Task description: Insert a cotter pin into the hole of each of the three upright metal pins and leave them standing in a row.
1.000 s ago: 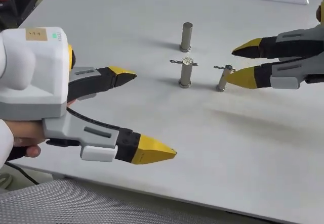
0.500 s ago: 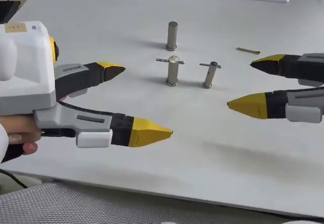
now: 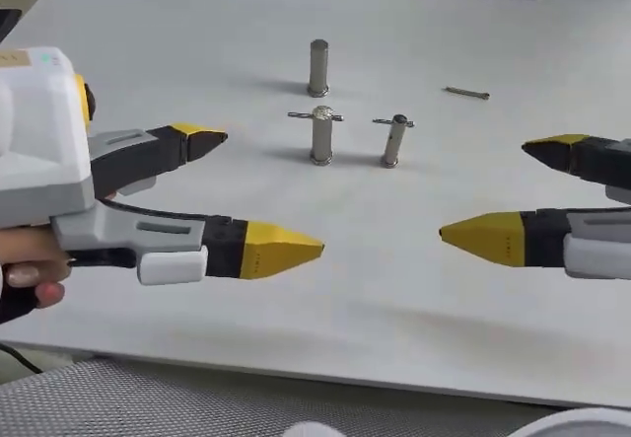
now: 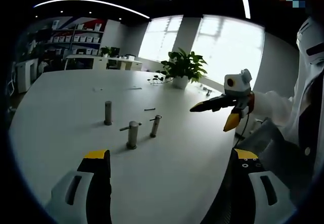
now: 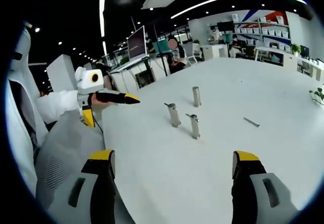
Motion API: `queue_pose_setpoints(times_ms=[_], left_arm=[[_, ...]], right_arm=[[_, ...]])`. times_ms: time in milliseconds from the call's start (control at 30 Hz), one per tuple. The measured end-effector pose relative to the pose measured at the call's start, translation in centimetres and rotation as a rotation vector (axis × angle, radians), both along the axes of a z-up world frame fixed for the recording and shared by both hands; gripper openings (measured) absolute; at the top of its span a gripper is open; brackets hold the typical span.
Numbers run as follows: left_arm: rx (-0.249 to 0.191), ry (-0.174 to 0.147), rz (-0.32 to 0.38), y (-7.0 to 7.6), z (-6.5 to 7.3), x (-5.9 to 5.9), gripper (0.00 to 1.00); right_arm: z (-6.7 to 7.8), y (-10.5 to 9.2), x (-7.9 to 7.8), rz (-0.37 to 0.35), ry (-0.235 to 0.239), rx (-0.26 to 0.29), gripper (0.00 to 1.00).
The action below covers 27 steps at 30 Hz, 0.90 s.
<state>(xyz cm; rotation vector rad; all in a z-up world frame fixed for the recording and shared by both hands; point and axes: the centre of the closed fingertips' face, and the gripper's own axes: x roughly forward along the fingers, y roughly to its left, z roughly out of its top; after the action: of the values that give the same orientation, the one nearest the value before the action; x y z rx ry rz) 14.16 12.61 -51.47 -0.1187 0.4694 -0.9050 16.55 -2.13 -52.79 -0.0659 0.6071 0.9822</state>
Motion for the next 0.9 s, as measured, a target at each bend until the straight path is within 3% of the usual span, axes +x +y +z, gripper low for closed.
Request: queue_pose_setpoints(times_ms=[200, 533, 733, 900], left_arm=[[0.007, 0.001, 0.014, -0.1, 0.0, 0.3, 0.99], [0.038, -0.014, 0.034, 0.3, 0.2, 1.5, 0.99], [0.057, -0.060, 0.059, 1.0, 1.4, 4.7, 0.99], [0.022, -0.117, 0.107, 1.0, 3.5, 9.0, 0.99]], right_arm=[[-0.6, -0.2, -0.2, -0.035, 0.029, 0.003, 0.98], [-1.0, -0.9, -0.2, -0.072, 0.023, -0.038, 0.98], [-1.2, -1.0, -0.5, -0.072, 0.031, -0.040, 0.98], [-1.0, -1.0, -0.6, -0.082, 0.031, -0.028, 0.98]])
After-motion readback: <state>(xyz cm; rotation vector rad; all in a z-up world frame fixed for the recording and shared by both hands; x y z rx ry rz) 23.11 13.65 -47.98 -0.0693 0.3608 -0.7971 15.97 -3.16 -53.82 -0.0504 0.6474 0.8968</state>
